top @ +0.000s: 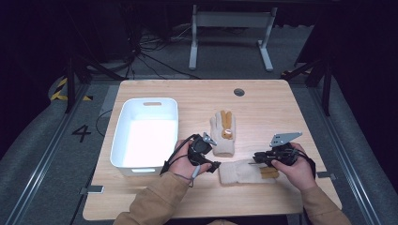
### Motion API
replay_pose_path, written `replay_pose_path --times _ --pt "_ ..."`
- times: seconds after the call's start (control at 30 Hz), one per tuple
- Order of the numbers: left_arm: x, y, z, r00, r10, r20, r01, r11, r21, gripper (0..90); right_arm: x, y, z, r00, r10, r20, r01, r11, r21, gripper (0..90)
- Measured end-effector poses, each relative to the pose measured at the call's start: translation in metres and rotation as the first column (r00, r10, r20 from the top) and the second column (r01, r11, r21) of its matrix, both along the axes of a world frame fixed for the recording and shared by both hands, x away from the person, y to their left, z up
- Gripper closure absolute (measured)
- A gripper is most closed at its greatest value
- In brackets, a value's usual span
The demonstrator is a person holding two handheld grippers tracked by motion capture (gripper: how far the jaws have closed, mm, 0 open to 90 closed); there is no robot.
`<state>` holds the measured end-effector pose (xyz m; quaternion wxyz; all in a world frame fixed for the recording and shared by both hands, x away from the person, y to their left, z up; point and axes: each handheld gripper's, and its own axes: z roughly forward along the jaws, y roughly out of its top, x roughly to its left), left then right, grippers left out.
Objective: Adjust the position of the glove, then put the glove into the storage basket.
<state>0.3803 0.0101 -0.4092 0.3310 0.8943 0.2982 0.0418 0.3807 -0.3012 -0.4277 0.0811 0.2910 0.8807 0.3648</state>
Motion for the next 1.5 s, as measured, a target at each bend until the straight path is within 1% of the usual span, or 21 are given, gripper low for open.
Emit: replay_pose_path --times 0.13,0.2,0.3,0.37,0.4,0.43,0.5,0.57,0.67,0.73,0.77,0.8,0.83,0.87,0.97,1.0,1.03,1.07,1.17,1.33,1.5 --pt "0.000 0.002 0.002 0.9998 0.004 0.017 -0.004 1.0000 0.009 34.3 0.000 -0.002 0.000 1.0000 -0.001 0.005 0.001 1.0000 0.006 72.6" --pt "0.000 0.003 0.003 0.9999 0.003 0.015 -0.003 1.0000 0.005 35.3 0.000 0.000 0.000 1.0000 0.006 0.006 -0.006 1.0000 -0.001 72.1" --pt "-0.001 0.006 0.005 0.9998 0.004 0.020 -0.004 0.9999 0.013 42.3 0.002 0.003 0.001 0.9996 0.022 0.020 -0.022 0.9997 -0.007 75.8" --pt "-0.002 0.009 0.007 1.0000 0.002 0.010 -0.002 1.0000 0.007 44.1 0.004 0.006 0.005 0.9995 0.023 0.023 -0.023 0.9997 -0.013 82.5" --pt "-0.001 0.012 0.008 0.9999 0.010 0.013 -0.010 0.9999 0.005 44.1 0.007 0.009 0.009 0.9992 0.026 0.030 -0.025 0.9993 -0.028 86.8" --pt "-0.001 0.012 0.008 0.9999 0.010 0.013 -0.010 0.9999 0.005 43.8 0.010 0.012 0.012 0.9989 0.033 0.033 -0.031 0.9987 -0.039 88.1" --pt "-0.001 0.013 0.009 0.9998 0.016 0.015 -0.017 0.9998 0.005 42.8 0.014 0.014 0.014 0.9986 0.040 0.034 -0.038 0.9983 -0.045 88.7" --pt "-0.002 0.016 0.008 0.9997 0.022 0.013 -0.022 0.9998 0.003 41.0 0.024 0.021 0.020 0.9981 0.051 0.034 -0.048 0.9966 -0.066 89.2" --pt "-0.002 0.019 0.008 0.9995 0.030 0.015 -0.030 0.9996 -0.001 39.6 0.031 0.026 0.023 0.9984 0.050 0.028 -0.048 0.9969 -0.062 89.3" --pt "-0.004 0.022 0.009 0.9993 0.034 0.017 -0.034 0.9994 -0.004 38.4 0.044 0.032 0.025 0.9985 0.043 0.035 -0.040 0.9973 -0.061 88.9" --pt "-0.004 0.022 0.009 0.9993 0.034 0.017 -0.034 0.9994 -0.004 38.1 0.044 0.032 0.025 0.9985 0.043 0.035 -0.040 0.9973 -0.061 88.9" --pt "-0.005 0.024 0.009 0.9989 0.043 0.021 -0.043 0.9991 -0.003 37.8 0.052 0.037 0.024 0.9987 0.038 0.035 -0.036 0.9981 -0.049 89.3" --pt "-0.005 0.024 0.009 0.9989 0.043 0.021 -0.043 0.9991 -0.003 37.7 0.052 0.037 0.024 0.9987 0.038 0.035 -0.036 0.9981 -0.049 89.3" --pt "-0.006 0.027 0.009 0.9987 0.047 0.018 -0.047 0.9989 0.002 37.4 0.059 0.042 0.021 0.9989 0.035 0.030 -0.033 0.9986 -0.042 89.6" --pt "-0.008 0.031 0.007 0.9985 0.053 0.015 -0.053 0.9986 0.002 37.1 0.065 0.048 0.018 0.9989 0.033 0.032 -0.032 0.9985 -0.044 89.6" --pt "-0.010 0.035 0.007 0.9974 0.071 0.017 -0.071 0.9975 0.001 37.1 0.070 0.053 0.016 0.9987 0.038 0.034 -0.036 0.9983 -0.045 89.7" --pt "-0.010 0.035 0.007 0.9974 0.071 0.017 -0.071 0.9975 0.001 37.0 0.070 0.053 0.016 0.9987 0.038 0.034 -0.036 0.9983 -0.045 89.7" --pt "-0.012 0.038 0.007 0.9966 0.080 0.018 -0.080 0.9968 0.000 36.9 0.077 0.058 0.014 0.9987 0.034 0.037 -0.032 0.9986 -0.042 89.6" --pt "-0.013 0.040 0.007 0.9958 0.090 0.018 -0.090 0.9959 0.000 36.7 0.083 0.062 0.011 0.9991 0.029 0.032 -0.028 0.9989 -0.038 89.6" --pt "-0.016 0.045 0.005 0.9951 0.098 0.011 -0.099 0.9951 0.001 36.7 0.103 0.073 0.003 0.9991 0.007 0.041 -0.007 0.9999 -0.009 89.4" --pt "-0.017 0.045 0.006 0.9951 0.098 0.012 -0.098 0.9952 0.004 36.3 0.113 0.080 0.002 0.9991 -0.011 0.041 0.011 0.9999 0.003 89.5"
